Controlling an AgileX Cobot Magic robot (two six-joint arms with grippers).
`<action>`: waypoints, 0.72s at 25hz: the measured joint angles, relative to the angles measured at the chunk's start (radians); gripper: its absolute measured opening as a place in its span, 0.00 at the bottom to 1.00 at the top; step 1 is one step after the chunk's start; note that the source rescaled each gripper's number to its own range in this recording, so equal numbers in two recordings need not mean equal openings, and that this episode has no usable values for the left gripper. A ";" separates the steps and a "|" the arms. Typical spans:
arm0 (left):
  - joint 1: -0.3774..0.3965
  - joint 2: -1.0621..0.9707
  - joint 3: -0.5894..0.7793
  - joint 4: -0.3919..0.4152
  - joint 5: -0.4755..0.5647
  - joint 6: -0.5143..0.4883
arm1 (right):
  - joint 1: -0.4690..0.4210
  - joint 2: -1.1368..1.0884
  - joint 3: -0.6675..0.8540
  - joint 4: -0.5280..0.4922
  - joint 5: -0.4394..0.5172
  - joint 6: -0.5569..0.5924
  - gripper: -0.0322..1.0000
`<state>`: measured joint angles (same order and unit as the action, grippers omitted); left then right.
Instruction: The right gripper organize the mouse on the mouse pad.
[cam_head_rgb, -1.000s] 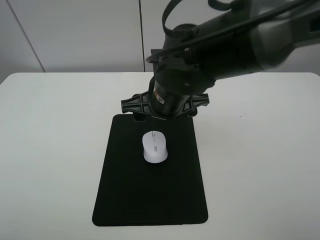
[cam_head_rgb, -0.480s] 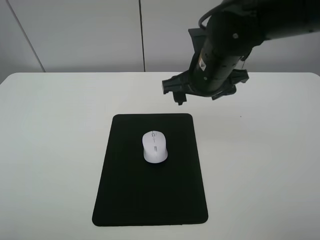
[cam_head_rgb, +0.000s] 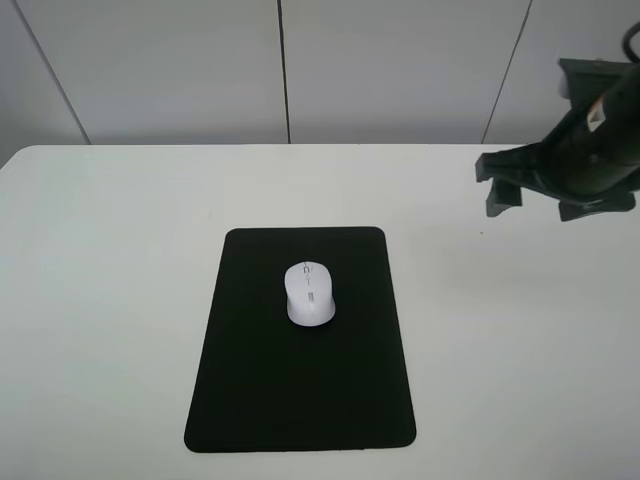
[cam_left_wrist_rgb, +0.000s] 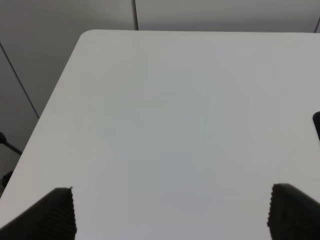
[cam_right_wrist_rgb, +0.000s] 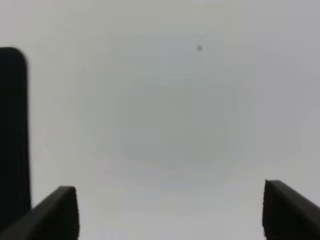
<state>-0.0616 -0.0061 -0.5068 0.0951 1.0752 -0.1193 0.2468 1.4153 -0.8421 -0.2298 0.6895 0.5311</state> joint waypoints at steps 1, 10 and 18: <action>0.000 0.000 0.000 0.000 0.000 0.000 | -0.036 -0.030 0.014 0.013 0.007 -0.020 0.62; 0.000 0.000 0.000 0.000 0.000 0.000 | -0.159 -0.388 0.082 0.100 0.095 -0.154 0.62; 0.000 0.000 0.000 0.000 0.000 0.000 | -0.159 -0.719 0.082 0.102 0.253 -0.235 0.62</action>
<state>-0.0616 -0.0061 -0.5068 0.0951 1.0752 -0.1193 0.0875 0.6966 -0.7606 -0.1277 0.9430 0.2959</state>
